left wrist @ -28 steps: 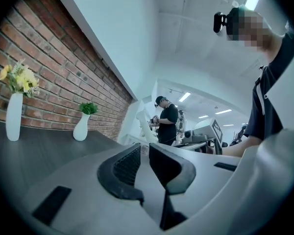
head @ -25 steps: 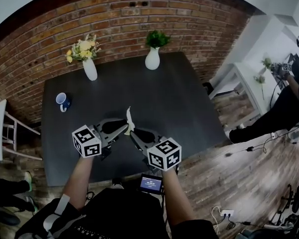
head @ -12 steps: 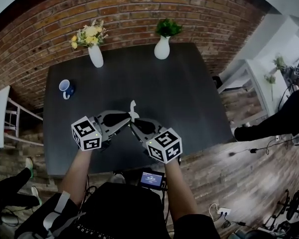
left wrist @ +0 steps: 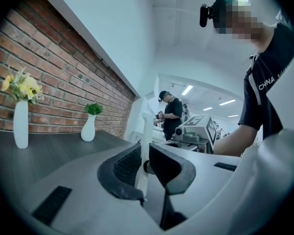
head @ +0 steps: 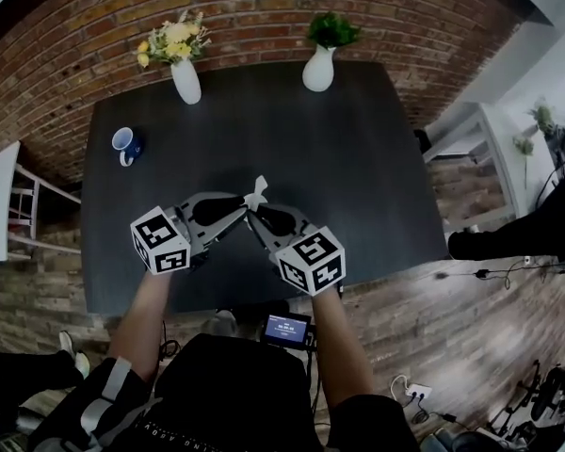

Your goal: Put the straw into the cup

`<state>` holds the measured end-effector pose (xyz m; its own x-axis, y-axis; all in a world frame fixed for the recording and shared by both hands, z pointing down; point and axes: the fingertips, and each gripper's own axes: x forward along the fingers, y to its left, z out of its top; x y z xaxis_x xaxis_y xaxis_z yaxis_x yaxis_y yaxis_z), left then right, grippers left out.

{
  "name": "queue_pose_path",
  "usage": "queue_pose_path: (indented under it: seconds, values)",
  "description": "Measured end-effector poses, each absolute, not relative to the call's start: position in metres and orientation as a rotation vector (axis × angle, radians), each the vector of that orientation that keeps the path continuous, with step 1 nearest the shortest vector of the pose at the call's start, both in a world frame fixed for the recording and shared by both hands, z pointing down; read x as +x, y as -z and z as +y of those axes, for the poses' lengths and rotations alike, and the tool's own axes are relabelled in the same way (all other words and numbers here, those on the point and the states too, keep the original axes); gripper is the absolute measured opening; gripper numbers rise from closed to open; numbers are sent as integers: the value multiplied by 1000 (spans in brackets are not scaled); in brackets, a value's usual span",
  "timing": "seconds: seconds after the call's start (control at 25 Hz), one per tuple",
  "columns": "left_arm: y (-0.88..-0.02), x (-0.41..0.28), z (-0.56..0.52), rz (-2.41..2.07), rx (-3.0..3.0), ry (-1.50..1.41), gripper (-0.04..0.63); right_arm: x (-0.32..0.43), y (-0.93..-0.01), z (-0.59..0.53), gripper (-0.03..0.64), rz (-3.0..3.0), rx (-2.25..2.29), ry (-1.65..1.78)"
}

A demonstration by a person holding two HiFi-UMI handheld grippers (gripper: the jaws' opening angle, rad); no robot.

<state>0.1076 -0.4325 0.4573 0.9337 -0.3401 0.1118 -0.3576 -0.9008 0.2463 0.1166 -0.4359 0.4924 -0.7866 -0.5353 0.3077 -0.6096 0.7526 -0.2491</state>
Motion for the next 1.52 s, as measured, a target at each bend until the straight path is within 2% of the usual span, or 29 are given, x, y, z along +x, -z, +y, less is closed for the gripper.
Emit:
queue_pose_path:
  seconds: [0.56,1.52]
  values:
    - [-524,73,-449,-763,2673,-225,38,130,-531,-476,51,-2687,1035,-569]
    - [-611,94,-446,-777,2496,-345,38,126,-605,-484,51,-2609,1027,-543]
